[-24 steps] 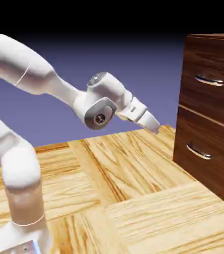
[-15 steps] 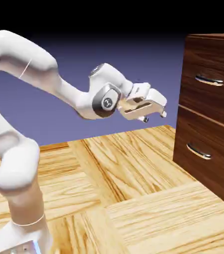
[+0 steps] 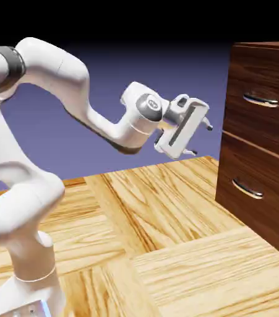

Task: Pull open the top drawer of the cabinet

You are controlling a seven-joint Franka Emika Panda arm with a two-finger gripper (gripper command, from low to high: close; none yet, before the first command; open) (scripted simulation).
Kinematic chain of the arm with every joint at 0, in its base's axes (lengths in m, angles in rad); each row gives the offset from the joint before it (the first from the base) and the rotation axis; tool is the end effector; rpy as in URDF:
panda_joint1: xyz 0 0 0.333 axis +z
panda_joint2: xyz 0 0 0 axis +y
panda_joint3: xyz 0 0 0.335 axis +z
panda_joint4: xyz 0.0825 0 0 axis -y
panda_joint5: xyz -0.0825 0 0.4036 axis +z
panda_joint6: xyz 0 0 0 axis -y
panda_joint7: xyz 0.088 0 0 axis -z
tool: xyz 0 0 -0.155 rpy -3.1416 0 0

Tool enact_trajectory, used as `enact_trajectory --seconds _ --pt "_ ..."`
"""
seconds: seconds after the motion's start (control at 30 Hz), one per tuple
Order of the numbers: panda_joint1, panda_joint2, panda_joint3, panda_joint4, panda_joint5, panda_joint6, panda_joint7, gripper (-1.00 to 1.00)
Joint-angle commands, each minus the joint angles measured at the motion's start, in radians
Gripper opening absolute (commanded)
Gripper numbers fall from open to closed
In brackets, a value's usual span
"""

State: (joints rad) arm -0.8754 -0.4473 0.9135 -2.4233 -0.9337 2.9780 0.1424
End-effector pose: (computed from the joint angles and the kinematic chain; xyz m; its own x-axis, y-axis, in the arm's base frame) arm 0.5315 0.0872 0.4460 0.5199 0.8229 0.2294 0.3577 -0.4536 0.8163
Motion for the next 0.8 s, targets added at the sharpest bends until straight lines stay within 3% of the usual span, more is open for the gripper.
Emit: enact_trajectory --seconds 0.0,0.77 --pt "-0.035 0.005 0.036 0.015 -0.037 -0.002 -0.024 0.00" --pt "-0.845 0.117 0.870 0.368 -0.889 -0.056 -0.570 0.00"
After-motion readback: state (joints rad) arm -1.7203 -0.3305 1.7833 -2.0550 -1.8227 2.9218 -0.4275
